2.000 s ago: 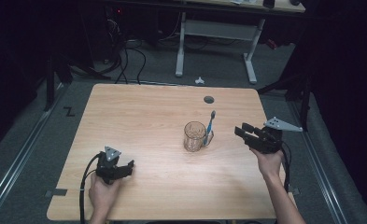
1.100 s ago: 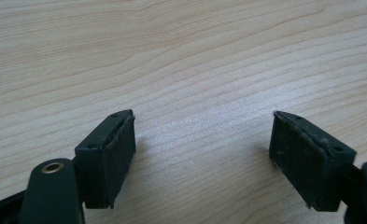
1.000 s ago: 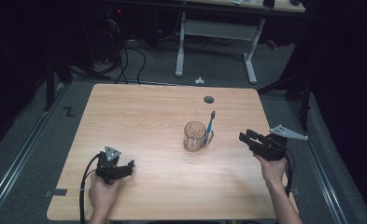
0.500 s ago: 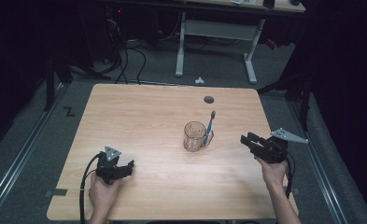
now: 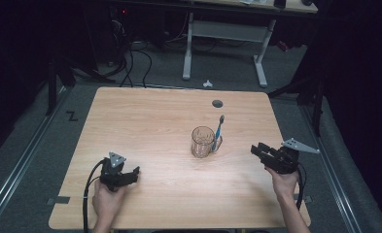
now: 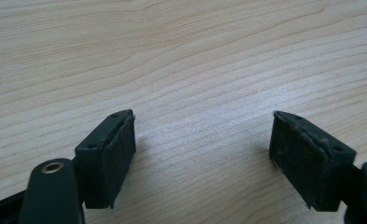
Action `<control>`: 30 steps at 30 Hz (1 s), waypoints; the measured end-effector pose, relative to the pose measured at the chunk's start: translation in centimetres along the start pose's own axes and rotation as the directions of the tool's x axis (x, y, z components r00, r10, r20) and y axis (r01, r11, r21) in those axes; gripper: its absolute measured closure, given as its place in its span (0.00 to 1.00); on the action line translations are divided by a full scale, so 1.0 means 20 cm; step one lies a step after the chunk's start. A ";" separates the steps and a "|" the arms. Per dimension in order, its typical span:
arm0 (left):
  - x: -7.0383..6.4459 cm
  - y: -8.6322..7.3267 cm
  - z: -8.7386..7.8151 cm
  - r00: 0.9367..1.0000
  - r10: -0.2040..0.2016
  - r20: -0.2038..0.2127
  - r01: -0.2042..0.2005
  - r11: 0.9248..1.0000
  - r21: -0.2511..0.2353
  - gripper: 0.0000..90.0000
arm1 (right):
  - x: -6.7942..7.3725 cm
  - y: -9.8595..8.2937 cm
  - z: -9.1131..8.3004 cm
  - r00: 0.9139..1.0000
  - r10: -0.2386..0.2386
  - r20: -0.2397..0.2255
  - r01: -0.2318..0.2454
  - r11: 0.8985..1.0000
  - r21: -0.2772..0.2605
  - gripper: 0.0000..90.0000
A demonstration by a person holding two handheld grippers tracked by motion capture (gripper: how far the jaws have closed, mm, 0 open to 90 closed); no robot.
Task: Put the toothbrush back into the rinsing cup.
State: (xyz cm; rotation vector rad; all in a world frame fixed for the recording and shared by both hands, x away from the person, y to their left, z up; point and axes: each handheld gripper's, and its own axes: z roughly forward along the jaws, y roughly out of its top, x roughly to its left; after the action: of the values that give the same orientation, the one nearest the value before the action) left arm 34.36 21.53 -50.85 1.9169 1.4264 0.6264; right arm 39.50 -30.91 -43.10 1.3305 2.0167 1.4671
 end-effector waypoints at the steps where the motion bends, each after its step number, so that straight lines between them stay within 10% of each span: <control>1: 0.00 0.00 0.00 1.000 0.000 0.000 0.000 1.000 0.000 0.26 | 0.00 -0.01 0.00 1.000 0.000 0.002 0.000 1.000 0.002 0.63; 30: 0.00 0.00 0.00 1.000 0.000 0.000 0.000 1.000 0.000 0.26 | -0.09 -0.15 0.06 0.995 0.009 0.102 -0.017 0.997 0.073 0.64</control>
State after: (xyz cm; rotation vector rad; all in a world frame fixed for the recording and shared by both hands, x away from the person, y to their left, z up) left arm 34.36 21.52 -50.85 1.9165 1.4264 0.6268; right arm 39.82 -31.83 -46.60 1.4204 2.0187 1.3138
